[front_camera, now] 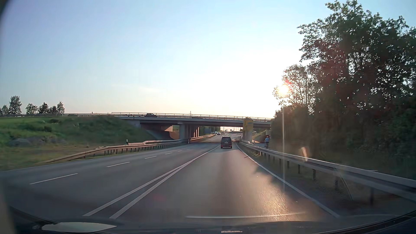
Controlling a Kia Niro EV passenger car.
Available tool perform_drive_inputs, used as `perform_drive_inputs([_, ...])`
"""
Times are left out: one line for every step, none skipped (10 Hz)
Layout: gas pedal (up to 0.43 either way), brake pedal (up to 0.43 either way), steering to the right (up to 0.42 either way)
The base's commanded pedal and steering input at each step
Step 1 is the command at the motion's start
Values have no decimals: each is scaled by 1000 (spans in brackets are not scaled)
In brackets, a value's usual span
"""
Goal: Follow the waypoints while adhering to traffic rules and regulations
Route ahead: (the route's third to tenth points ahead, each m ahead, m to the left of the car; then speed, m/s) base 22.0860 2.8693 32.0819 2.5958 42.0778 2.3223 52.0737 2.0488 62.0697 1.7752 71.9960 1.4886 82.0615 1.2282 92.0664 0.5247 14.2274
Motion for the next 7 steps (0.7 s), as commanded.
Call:
perform_drive_inputs([390, 18, 22])
perform_drive_inputs([390, 18, 16])
perform_drive_inputs([390, 18, 7])
perform_drive_inputs([390, 18, 0])
perform_drive_inputs([390, 18, 0])
perform_drive_inputs([390, 18, 0])
perform_drive_inputs([390, 12, 0])
